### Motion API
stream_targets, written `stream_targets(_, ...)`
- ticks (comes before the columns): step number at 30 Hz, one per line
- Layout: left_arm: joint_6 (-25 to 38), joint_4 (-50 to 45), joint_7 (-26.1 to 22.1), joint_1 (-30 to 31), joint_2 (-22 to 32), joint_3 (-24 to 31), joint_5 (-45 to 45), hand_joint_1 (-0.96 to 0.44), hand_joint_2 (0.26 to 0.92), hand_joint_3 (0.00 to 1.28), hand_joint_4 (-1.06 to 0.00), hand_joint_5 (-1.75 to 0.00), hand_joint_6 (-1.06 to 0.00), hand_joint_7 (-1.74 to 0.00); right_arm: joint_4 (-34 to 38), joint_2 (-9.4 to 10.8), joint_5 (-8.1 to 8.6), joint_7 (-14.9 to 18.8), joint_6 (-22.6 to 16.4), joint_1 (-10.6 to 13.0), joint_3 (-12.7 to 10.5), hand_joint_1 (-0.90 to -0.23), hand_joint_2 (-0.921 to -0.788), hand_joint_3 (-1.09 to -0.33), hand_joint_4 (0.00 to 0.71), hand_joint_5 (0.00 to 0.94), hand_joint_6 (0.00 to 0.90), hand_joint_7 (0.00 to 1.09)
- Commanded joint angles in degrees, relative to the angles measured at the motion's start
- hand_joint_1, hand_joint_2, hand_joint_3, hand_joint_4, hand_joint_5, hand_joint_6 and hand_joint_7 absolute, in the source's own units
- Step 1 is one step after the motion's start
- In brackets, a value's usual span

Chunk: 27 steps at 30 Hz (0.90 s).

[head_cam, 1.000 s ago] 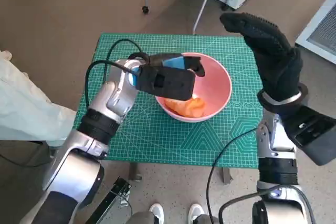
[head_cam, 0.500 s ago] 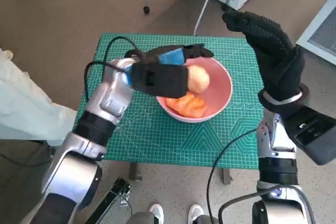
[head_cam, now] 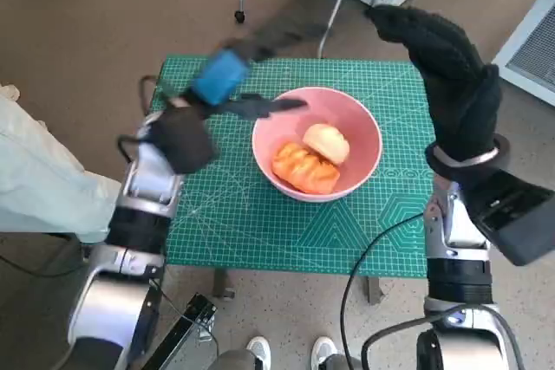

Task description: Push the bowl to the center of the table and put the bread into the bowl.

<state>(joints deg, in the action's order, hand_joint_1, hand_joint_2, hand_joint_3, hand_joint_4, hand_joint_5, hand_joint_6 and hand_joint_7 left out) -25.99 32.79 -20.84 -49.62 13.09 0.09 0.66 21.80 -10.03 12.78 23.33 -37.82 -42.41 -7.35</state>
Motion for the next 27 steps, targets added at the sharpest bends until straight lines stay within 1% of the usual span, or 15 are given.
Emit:
stream_targets(1,-0.4,-7.06,3.13,5.21,-2.84,2.39,-4.01,-0.35,0.912,0.01,-0.48,-0.15,-0.4,-0.44,-0.89,0.69,-1.58,-2.17,1.32,0.0,0.62,-0.667,-0.921,-0.746,0.194,0.122,-0.001,0.66)
stream_targets(5,1.78,-13.58,4.8,8.61,-3.9,2.91,-5.62,-0.35,0.919,0.05,-0.43,-0.11,-0.36,-0.4,-1.06,0.64,-2.42,-3.46,1.52,-0.34,0.75,-0.657,-0.921,-0.747,0.196,0.12,-0.001,0.66)
stream_targets(10,3.82,-18.21,5.78,10.87,-3.76,3.46,-6.43,-0.33,0.921,0.09,-0.4,-0.07,-0.28,-0.46,-0.9,0.48,-3.19,-4.57,1.59,-0.69,0.8,-0.651,-0.921,-0.749,0.203,0.118,-0.001,0.66)
stream_targets(16,3.16,-20.03,6.43,11.99,-3.47,3.78,-6.03,-0.33,0.921,0.1,-0.37,-0.05,-0.2,-0.57,-0.15,0.64,-3.65,-5.18,1.22,-1.09,1.01,-0.655,-0.921,-0.749,0.212,0.115,-0.001,0.68)
stream_targets(20,2.82,-21.09,6.91,12.46,-3.16,4.01,-5.53,-0.33,0.921,0.11,-0.35,-0.03,-0.16,-0.58,0.64,0.73,-3.73,-5.32,1.13,-1.45,1.16,-0.667,-0.921,-0.75,0.212,0.111,-0.001,0.69)
stream_targets(27,3.09,-22.9,6.98,12.95,-2.96,4.03,-5.62,-0.35,0.921,0.11,-0.33,-0.02,-0.14,-0.59,1.4,0.72,-3.77,-5.17,0.76,-1.7,1.21,-0.679,-0.921,-0.751,0.201,0.097,-0.001,0.69)
